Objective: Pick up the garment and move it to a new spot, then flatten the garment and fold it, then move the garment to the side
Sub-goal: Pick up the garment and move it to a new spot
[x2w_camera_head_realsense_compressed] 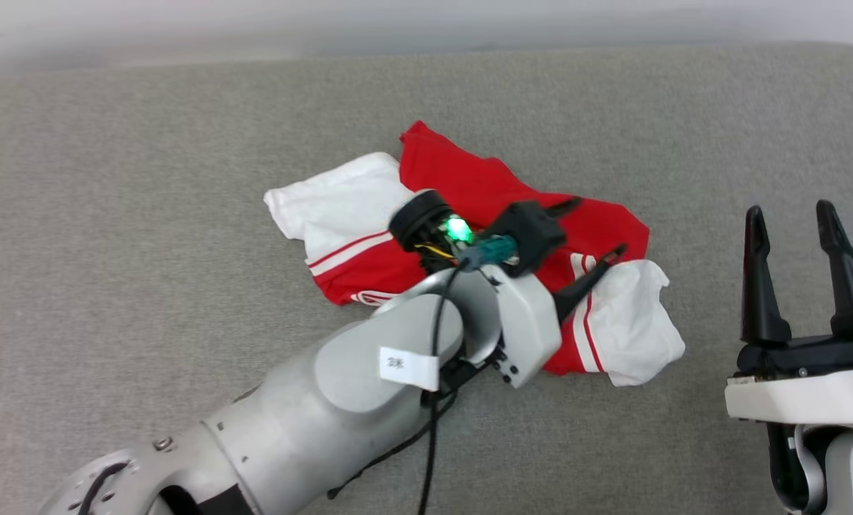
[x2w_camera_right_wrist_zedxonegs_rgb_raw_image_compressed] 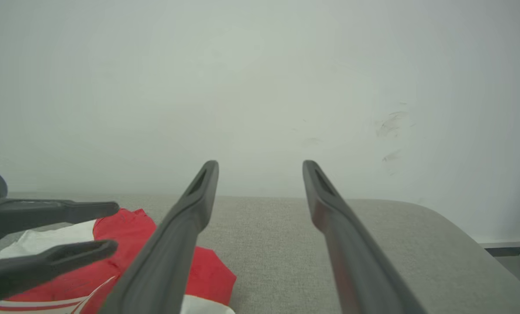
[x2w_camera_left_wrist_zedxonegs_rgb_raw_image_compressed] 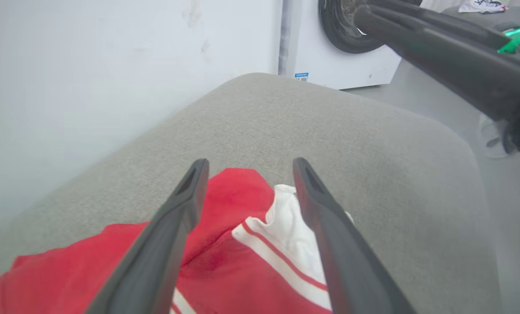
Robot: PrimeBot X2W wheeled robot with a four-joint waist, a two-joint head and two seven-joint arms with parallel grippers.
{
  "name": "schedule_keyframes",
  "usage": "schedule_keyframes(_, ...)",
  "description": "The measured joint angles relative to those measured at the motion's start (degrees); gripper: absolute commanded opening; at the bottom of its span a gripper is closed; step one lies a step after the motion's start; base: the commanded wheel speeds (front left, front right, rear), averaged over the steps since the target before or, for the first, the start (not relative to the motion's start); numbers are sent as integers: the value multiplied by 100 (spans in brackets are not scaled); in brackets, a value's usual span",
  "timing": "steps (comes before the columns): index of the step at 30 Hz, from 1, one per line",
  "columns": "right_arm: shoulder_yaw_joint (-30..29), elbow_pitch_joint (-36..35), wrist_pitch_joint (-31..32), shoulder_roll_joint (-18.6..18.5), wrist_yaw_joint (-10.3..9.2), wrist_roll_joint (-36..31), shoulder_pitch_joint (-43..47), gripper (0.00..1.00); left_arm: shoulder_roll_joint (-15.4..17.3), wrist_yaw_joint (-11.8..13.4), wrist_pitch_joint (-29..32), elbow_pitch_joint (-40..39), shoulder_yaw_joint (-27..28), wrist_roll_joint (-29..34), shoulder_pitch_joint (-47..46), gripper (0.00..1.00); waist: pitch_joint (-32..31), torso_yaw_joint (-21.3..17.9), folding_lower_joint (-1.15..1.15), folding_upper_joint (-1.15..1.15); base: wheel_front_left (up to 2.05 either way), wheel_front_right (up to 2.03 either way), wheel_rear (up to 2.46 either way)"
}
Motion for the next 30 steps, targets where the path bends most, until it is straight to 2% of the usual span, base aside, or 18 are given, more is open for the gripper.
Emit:
schedule_keyframes(6, -44, 70, 0, 1, 0, -24, 233, 100, 360, 786, -567, -141, 602, 5, 372, 100, -331, 262, 0, 0, 0, 0, 0)
schedule_keyframes(11, -55, 121, 0, 1, 0, -25, 396, 100, 755, 1378, -653, -417, 1168, 164, 875, 100, -553, 453, 0, 0, 0, 0, 0)
schedule_keyframes(16, -41, 160, 0, 2, 0, -24, 503, 100, 1159, 1920, -660, -1145, 2072, 656, 1599, 100, -731, 566, 0, 0, 0, 0, 0)
schedule_keyframes(20, -53, 178, 0, 1, 0, -10, 607, 100, 1406, 2156, -665, -1599, 2773, 1051, 2388, 100, -841, 623, 0, 0, 0, 0, 0)
schedule_keyframes(24, -62, 205, 0, 1, 0, 33, 681, 100, 1463, 2371, -670, -2030, 3560, 1477, 3068, 100, -917, 676, 0, 0, 0, 0, 0)
schedule_keyframes(30, -37, 287, 0, 2, 0, 105, 787, 100, 1294, 2496, -670, -2438, 4513, 2142, 4063, 100, -1041, 704, 0, 0, 0, 0, 0)
